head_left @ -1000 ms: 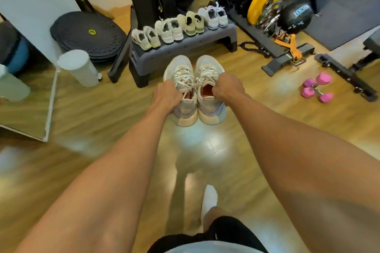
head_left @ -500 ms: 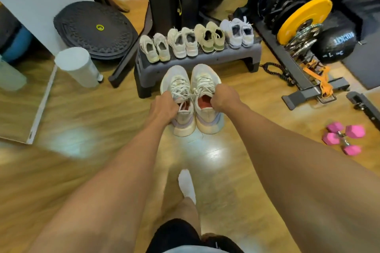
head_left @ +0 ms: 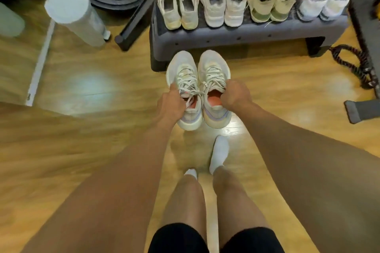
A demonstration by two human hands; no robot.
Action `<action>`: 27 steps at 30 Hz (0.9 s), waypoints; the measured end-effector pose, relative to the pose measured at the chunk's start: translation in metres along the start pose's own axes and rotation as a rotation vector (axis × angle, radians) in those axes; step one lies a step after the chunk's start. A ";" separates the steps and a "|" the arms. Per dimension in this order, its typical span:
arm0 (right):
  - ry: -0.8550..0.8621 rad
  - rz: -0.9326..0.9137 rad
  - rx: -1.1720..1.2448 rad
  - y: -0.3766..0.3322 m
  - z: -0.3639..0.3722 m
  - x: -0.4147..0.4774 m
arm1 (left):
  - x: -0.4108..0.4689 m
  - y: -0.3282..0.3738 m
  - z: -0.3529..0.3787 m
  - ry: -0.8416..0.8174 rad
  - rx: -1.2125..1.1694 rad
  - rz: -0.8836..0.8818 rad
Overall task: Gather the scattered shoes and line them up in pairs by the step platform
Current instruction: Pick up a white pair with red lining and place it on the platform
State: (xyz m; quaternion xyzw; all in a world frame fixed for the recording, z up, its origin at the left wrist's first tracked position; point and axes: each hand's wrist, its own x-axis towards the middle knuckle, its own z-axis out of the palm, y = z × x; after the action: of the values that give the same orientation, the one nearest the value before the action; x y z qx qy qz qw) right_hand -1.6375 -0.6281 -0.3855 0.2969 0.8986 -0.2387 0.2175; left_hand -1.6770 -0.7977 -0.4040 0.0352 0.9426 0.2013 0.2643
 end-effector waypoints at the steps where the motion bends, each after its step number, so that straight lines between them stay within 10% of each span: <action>1: -0.020 -0.007 0.011 0.004 0.013 0.021 | 0.019 -0.006 0.014 -0.003 -0.011 -0.011; 15: 0.015 -0.021 0.066 0.055 0.273 0.316 | 0.308 -0.136 0.259 -0.008 -0.077 -0.124; 27: -0.132 -0.119 -0.018 0.040 0.356 0.425 | 0.417 -0.196 0.308 -0.099 -0.034 -0.185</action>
State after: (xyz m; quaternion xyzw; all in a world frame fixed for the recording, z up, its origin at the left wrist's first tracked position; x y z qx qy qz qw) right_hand -1.8332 -0.6159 -0.9056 0.2246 0.9005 -0.2621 0.2645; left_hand -1.8686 -0.7946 -0.9238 -0.0467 0.9240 0.1898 0.3286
